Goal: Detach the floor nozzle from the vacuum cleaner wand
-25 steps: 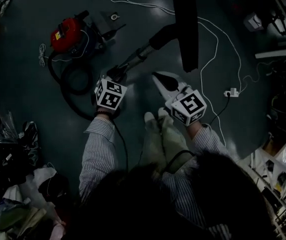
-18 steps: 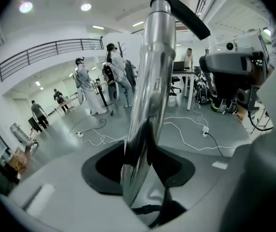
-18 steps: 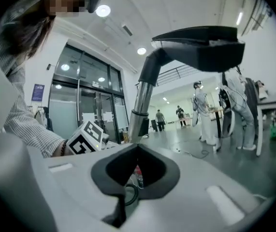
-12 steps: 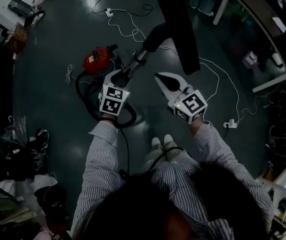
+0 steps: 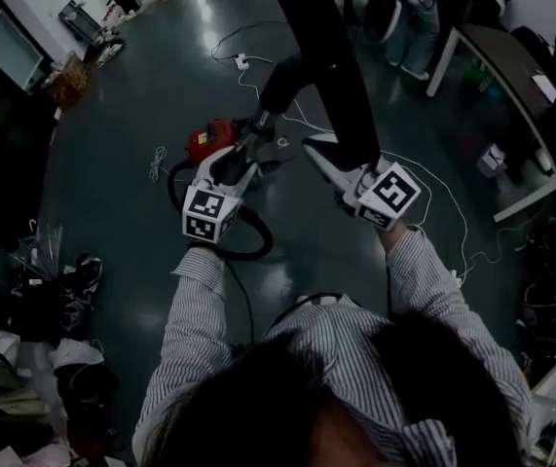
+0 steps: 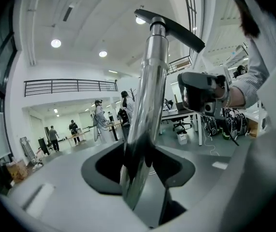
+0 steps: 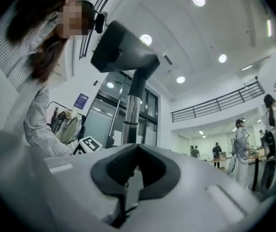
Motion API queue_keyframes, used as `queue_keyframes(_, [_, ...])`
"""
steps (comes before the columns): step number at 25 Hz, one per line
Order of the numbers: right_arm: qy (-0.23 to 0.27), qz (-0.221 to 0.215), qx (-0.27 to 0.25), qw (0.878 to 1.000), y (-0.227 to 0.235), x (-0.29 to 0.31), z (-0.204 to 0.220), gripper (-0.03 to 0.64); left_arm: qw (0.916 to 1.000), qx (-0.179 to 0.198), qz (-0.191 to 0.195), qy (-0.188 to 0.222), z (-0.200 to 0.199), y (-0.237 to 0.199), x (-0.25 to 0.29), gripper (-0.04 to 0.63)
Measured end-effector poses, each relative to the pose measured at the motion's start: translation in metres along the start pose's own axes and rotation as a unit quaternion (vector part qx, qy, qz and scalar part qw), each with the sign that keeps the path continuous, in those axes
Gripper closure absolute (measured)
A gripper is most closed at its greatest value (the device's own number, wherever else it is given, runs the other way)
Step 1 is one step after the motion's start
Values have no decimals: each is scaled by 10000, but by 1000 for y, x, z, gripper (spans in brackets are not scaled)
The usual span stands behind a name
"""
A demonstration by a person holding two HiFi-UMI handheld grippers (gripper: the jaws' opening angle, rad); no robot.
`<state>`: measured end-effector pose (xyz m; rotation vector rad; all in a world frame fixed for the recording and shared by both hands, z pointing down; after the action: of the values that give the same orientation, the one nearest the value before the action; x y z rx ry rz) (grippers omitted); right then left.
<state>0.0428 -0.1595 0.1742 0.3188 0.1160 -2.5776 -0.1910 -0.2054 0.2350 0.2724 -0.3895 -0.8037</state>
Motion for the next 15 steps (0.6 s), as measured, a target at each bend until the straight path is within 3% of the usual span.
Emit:
queue_keyframes(8, [560,-1009,-77,9933,-14,9,-49,615,9964,-113,326,779,-12,5,-45,408])
queue_keyframes(15, [829,-1671,-106,9824,-22,20,-78,614,9931,-357,619,932,7,15,-52,405])
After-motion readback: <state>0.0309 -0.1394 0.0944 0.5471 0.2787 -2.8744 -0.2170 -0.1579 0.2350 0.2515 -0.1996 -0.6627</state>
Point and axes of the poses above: the fingertips, and each gripper's own axes: x forward along the fingers, y to its right, z out of its underside, the point moved 8 cm from there along -x, backward along the fingers, and after that the axes turned 6 degrees about x, right-handed, at the moved point
